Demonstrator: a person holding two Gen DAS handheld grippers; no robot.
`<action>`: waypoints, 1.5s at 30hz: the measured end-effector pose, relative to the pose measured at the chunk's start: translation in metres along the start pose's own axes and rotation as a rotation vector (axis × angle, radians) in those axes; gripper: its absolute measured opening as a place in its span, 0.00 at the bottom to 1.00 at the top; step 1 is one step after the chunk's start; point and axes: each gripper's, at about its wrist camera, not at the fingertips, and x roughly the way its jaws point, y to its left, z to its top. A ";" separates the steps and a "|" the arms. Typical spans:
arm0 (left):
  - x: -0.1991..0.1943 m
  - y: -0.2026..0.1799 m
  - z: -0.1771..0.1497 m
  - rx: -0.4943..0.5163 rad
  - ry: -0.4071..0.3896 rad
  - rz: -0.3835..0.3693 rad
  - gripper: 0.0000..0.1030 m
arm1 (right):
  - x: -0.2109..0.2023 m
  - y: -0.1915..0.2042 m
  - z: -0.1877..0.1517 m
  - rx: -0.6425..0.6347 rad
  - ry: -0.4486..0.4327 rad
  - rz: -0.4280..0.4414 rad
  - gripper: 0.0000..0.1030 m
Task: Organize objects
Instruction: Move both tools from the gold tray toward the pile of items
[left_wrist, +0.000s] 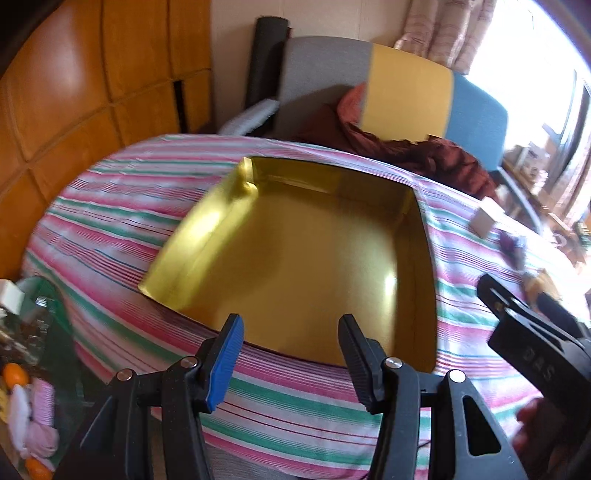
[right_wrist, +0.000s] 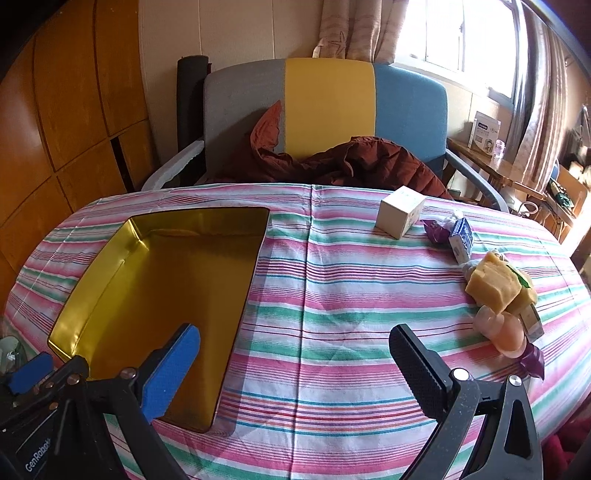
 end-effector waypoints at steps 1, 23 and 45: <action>0.002 -0.002 -0.002 -0.011 0.013 -0.035 0.52 | 0.003 -0.005 -0.001 0.003 0.013 0.017 1.00; -0.006 -0.083 -0.042 0.199 0.050 -0.381 0.52 | 0.042 -0.208 -0.007 0.184 0.092 -0.140 1.00; -0.001 -0.105 -0.055 0.237 0.078 -0.445 0.52 | 0.023 -0.230 0.040 -0.036 0.079 0.073 1.00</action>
